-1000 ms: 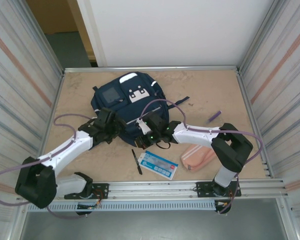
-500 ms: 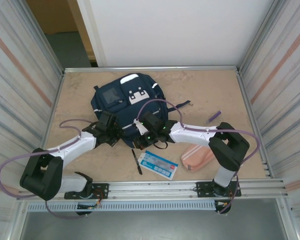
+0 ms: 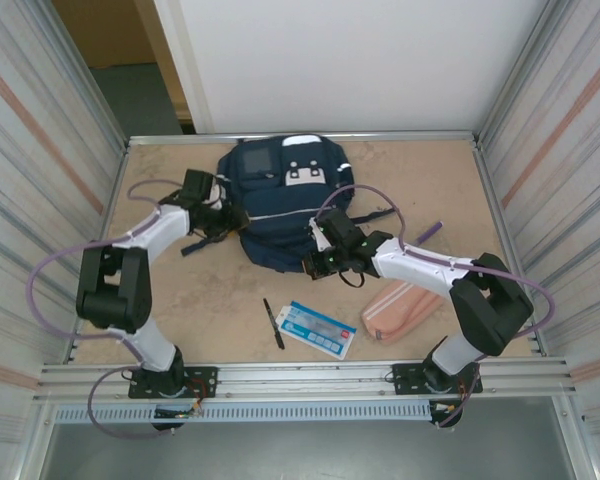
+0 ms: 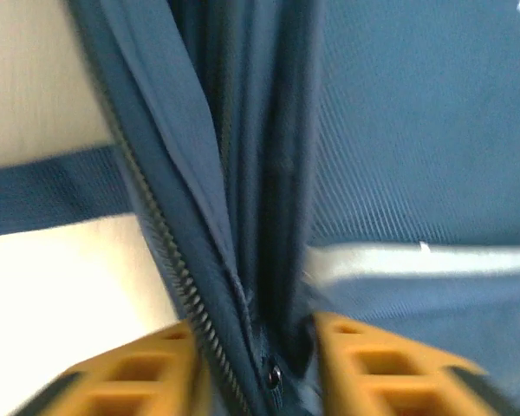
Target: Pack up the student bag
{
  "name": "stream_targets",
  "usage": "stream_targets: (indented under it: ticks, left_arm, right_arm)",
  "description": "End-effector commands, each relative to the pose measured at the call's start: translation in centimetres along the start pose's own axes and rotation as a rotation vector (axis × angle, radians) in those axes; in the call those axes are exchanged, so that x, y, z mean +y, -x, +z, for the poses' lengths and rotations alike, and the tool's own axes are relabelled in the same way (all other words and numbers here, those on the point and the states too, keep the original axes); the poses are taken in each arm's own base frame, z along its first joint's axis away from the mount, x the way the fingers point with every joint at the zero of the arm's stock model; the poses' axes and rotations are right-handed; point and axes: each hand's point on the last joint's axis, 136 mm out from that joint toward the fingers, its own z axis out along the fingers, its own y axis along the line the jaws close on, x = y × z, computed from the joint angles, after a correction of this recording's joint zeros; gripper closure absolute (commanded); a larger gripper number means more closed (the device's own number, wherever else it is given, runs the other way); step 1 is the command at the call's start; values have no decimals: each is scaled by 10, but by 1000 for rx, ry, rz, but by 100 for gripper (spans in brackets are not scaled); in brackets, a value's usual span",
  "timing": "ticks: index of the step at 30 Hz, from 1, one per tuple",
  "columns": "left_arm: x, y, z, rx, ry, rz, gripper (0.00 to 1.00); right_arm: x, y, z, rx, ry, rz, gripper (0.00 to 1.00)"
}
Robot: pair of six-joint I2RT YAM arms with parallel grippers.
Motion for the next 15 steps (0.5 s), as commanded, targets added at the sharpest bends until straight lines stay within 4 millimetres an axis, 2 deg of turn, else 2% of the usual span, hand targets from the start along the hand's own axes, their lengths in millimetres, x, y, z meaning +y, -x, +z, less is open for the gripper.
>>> stream_targets:
  ticks: [1, 3, 6, 8, 12, 15]
  left_arm:
    - [-14, 37, -23, -90, -52, 54, 48]
    - [-11, 31, -44, -141, -30, -3, 44]
    - [2, 0, -66, -175, -24, -106, 42]
    - [10, -25, -68, -147, -17, -154, 42]
    - [11, -76, -52, -15, 48, -118, 42]
    - [11, -93, -39, 6, 94, -107, 42]
  right_arm:
    - [30, -1, 8, 42, 28, -52, 100]
    - [51, 7, 17, 37, 67, -73, 100]
    - [78, 18, 25, 34, 138, -92, 100]
    - [91, 23, 30, 30, 170, -110, 100]
    - [110, 32, 37, 36, 206, -129, 100]
    - [119, 35, 40, 22, 227, -129, 100]
